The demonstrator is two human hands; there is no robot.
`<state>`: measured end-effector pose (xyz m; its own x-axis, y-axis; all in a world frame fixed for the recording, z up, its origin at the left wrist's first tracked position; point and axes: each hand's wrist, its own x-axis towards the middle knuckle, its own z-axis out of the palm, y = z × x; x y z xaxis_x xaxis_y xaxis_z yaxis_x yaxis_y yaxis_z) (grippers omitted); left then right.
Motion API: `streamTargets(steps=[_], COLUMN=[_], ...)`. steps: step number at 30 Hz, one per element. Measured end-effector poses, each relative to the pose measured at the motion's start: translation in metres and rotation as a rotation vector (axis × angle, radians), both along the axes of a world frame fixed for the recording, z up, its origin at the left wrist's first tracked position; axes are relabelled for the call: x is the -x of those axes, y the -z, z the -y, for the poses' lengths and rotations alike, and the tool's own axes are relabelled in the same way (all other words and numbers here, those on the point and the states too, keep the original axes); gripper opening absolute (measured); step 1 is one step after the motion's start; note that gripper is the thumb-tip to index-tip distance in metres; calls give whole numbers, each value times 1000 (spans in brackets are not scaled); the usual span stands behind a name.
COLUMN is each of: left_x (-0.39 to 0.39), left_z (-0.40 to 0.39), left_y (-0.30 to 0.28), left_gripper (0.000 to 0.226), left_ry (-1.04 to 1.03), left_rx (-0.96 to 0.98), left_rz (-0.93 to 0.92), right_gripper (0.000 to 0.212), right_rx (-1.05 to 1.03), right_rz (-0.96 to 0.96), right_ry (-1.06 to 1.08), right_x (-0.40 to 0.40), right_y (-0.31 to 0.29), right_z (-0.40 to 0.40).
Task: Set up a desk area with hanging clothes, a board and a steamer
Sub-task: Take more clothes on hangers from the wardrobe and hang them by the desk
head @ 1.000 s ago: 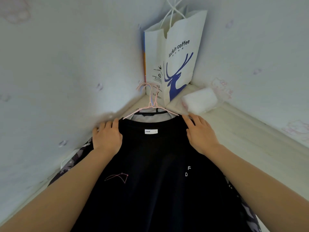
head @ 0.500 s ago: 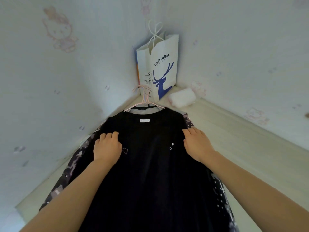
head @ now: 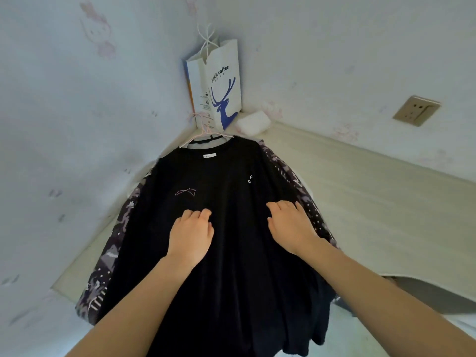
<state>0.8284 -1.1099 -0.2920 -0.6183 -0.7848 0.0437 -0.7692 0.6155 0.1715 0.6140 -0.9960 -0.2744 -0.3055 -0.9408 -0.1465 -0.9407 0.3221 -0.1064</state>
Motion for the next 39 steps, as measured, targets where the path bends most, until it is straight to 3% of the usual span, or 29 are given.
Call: streamTargets(steps=[10,23,30,39], left_x=[-38,-4,13,17], left_z=[-126,-283,-401,-596], left_y=[-20,-36,-29,-17], left_gripper=[28,25,17,28], left_ry=[313,680,833,1062], left_rx=[32,-7,-57,-149], left_rz=[-94,-160,-112,-109], right_gripper=[33,26,31,33], right_rx=[97,111,87,38], right_rz=[21,-43,-55,-59], right_ry=[236,599,761,981], right_x=[-100,-133,-150,-195], right_y=[-3,-14,-5,-4], right_z=[-146,-338,-476,-671])
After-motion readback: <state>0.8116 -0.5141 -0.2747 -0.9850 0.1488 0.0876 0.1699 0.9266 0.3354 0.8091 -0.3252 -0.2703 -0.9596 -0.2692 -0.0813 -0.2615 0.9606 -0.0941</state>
